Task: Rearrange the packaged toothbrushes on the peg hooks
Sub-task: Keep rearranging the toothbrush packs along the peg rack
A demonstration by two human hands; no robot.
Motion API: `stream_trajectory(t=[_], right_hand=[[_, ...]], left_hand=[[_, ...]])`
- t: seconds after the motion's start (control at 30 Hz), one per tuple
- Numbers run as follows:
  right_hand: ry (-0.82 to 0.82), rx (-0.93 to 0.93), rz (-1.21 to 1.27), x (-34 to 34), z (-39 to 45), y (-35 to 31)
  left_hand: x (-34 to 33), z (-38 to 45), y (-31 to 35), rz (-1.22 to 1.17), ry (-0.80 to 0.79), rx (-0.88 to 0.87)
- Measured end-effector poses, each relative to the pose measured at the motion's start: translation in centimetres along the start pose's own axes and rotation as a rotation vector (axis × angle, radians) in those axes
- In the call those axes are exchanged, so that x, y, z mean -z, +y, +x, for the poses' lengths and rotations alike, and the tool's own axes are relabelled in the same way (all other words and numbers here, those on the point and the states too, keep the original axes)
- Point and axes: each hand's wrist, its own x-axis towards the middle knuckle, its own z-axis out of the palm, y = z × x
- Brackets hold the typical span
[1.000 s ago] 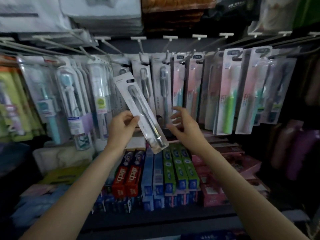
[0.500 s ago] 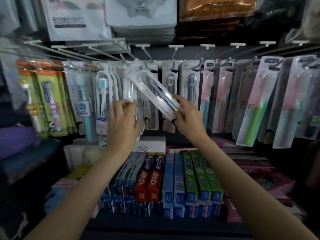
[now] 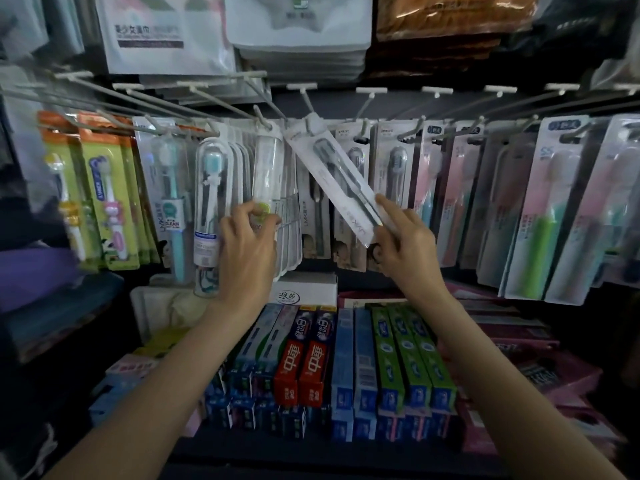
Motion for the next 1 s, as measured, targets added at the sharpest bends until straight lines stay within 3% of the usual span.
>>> stream_trajectory(t=[0.17, 0.33, 0.6, 0.73, 0.83, 1.0], right_hand=[[-0.060, -0.180, 0.107, -2.5, 0.2, -1.7], [-0.132, -0.127, -0.006, -2.7, -1.3, -1.7], [0.074, -0.203, -0.110, 4.8, -3.4, 2.3], [0.311, -0.200, -0.261, 10.2, -4.8, 4.8], [0.476, -0.314, -0.359, 13.7, -5.8, 7.4], [0.302, -0.591, -0.243, 16.9, -6.0, 11.5]], left_hand=[[-0.5, -0.1, 0.8, -0.021, -0.012, 0.004], [-0.5, -1.1, 1.2, -0.037, 0.033, -0.034], [-2.8, -0.7, 6.7, -0.239, 0.084, -0.251], [-4.4, -0.4, 11.7, -0.361, 0.063, -0.285], [-5.3, -0.5, 15.2, -0.435, 0.013, -0.305], [-6.3, -0.1, 20.6, -0.629, -0.124, -0.294]])
